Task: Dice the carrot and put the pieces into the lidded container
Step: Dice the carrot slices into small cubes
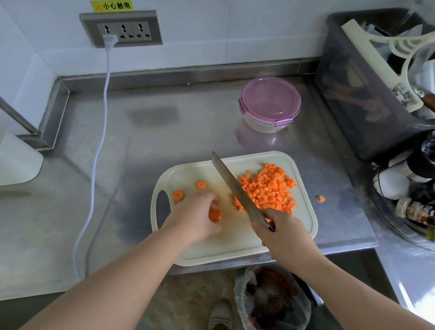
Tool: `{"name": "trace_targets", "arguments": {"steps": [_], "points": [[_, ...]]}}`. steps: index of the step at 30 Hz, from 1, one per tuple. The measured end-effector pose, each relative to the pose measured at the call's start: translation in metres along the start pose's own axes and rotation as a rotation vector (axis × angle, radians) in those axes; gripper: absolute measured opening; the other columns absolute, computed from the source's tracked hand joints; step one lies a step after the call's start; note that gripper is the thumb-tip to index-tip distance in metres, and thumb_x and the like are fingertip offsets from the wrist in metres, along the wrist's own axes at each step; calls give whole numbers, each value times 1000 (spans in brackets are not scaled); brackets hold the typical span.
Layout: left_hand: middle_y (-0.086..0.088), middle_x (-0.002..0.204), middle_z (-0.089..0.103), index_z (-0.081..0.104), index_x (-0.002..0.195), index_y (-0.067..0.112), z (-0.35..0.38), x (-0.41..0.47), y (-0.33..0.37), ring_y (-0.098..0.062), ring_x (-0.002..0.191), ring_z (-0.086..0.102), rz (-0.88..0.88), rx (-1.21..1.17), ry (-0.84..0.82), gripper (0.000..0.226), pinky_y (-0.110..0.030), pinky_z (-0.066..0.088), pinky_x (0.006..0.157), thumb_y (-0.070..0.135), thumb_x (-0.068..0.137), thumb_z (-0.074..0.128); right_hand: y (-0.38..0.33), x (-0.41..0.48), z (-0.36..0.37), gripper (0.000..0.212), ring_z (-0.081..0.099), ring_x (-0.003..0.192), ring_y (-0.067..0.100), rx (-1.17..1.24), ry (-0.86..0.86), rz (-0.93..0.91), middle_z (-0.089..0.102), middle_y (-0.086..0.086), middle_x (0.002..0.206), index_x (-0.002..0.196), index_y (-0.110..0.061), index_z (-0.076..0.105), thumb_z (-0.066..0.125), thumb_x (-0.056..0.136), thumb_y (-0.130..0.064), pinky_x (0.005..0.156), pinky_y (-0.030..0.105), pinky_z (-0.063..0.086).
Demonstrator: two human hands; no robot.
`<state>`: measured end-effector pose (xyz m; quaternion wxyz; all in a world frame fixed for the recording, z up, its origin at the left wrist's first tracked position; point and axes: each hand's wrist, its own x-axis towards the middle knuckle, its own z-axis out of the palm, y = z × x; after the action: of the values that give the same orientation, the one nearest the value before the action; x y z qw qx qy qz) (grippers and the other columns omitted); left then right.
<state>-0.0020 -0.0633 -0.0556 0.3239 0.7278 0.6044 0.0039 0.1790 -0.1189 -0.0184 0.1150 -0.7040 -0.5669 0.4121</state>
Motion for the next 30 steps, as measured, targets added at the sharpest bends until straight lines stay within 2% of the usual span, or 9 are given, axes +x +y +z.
{"name": "trace_targets", "arguments": {"steps": [5,7,10,13,18,21,24,27,30], "points": [[-6,88,64,54,100,9,-9,-7,6,-15,71,67,-320,-1128,-232,15,-24,55,63,2,89,61,2,0,-3,17,50,56,16,54,28,6,59,1,69,81,-32,56,50,96,-36,58,33,49],[-5,79,66,56,90,9,-10,-9,6,-12,67,67,-378,-1357,-243,8,-21,56,61,2,92,56,1,1,-4,16,49,56,17,79,22,21,59,3,70,88,-25,61,50,96,-34,57,31,46],[-8,84,67,60,94,5,-7,-10,3,-15,72,66,-451,-1488,-237,7,-22,57,61,6,94,53,-1,0,-5,15,49,55,15,89,6,22,58,0,70,97,-21,61,49,96,-31,56,29,45],[-12,86,64,57,104,-1,-4,-6,2,-18,75,64,-456,-1381,-200,13,-22,57,59,8,97,49,-2,0,-5,12,49,55,14,78,-6,20,58,0,71,96,-23,59,50,97,-30,56,28,46],[-1,91,65,53,108,14,7,5,-2,-17,79,65,-239,-501,0,13,-37,56,80,21,98,48,-2,1,-3,15,50,55,16,73,-25,36,56,0,68,82,-27,56,50,95,-27,58,32,48],[-3,102,66,57,104,17,11,9,5,-23,93,64,-117,-230,60,12,-42,51,87,24,96,51,-3,-1,3,12,56,61,20,65,-48,36,57,0,70,86,-25,57,51,95,-28,61,33,50],[-7,114,62,60,111,12,14,11,9,-26,101,60,-61,-95,69,21,-40,48,90,24,96,51,-3,-2,8,8,61,73,21,36,-48,24,59,-2,74,94,-25,57,51,96,-29,69,34,51],[-7,119,56,61,110,12,12,8,4,-25,100,59,-13,-30,105,22,-38,47,88,25,98,48,-3,-2,10,14,58,66,19,68,-48,55,62,3,78,82,-28,52,51,96,-29,69,36,52],[-5,128,54,59,119,15,10,4,-6,-20,106,58,10,-83,145,27,-35,46,94,28,97,50,-1,-1,11,13,56,60,17,77,-60,75,62,4,78,87,-22,53,50,97,-29,68,36,52]]}}
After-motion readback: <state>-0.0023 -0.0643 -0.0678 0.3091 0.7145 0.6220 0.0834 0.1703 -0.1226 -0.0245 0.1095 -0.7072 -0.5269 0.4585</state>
